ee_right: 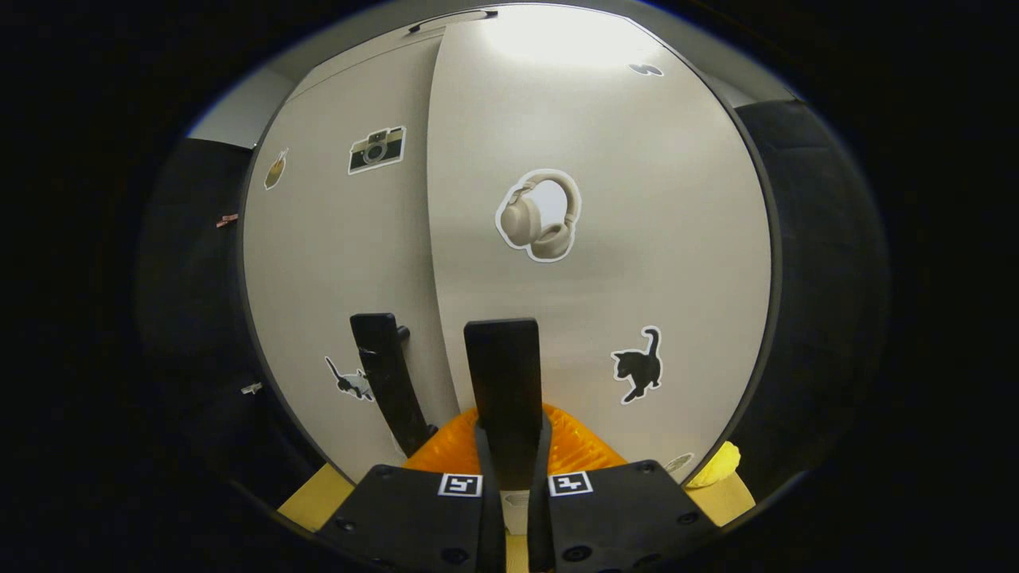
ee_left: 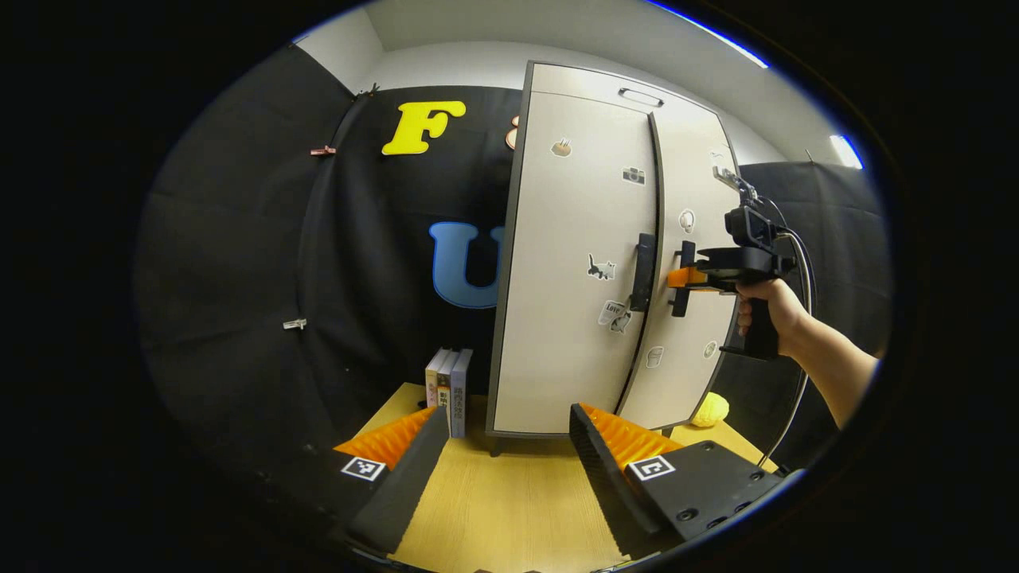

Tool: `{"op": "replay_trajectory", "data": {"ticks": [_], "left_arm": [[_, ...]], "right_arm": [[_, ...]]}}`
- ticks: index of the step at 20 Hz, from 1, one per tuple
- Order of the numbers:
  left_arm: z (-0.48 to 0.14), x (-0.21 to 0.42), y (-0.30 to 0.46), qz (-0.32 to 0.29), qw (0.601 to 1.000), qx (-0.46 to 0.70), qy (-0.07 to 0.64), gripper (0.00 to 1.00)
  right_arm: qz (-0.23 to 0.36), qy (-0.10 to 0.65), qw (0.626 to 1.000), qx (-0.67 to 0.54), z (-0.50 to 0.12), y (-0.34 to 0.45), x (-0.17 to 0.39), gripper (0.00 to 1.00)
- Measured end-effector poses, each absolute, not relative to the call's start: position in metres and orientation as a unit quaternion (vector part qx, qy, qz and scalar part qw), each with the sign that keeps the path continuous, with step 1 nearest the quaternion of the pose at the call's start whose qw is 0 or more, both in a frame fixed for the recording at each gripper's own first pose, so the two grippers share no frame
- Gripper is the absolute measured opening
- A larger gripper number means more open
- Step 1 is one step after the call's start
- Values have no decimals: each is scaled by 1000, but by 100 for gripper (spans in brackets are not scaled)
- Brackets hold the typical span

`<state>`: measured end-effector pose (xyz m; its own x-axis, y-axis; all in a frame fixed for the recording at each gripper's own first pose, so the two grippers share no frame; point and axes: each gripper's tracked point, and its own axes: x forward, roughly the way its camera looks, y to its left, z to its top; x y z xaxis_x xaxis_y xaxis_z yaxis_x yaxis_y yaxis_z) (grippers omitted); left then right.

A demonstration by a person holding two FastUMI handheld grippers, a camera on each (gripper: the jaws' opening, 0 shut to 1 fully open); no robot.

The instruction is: Open the right door of the double-door shoe cabinet with the right hand, and open the left door with the left hand.

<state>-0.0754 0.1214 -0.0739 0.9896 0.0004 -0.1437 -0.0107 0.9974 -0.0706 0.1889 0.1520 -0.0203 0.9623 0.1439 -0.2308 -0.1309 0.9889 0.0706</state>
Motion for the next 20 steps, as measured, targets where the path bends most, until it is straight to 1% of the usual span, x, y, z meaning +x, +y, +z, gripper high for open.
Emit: {"op": "replay_trajectory", "data": {"ticks": [6,9,12,20], "left_arm": [[-67,-77,93,-16,997,-31,74,95],[-60,-76,76,-28,996,-49,71,95],[-52,-75,71,-19,996,-49,66,95],[-37,-62,48,11,997,-46,59,95]], "right_arm": [[80,113,990,17,-13,142,173,15],[91,112,989,21,-12,140,169,15],[99,111,989,11,-10,135,164,15],[143,115,983,17,-6,122,151,15]]}}
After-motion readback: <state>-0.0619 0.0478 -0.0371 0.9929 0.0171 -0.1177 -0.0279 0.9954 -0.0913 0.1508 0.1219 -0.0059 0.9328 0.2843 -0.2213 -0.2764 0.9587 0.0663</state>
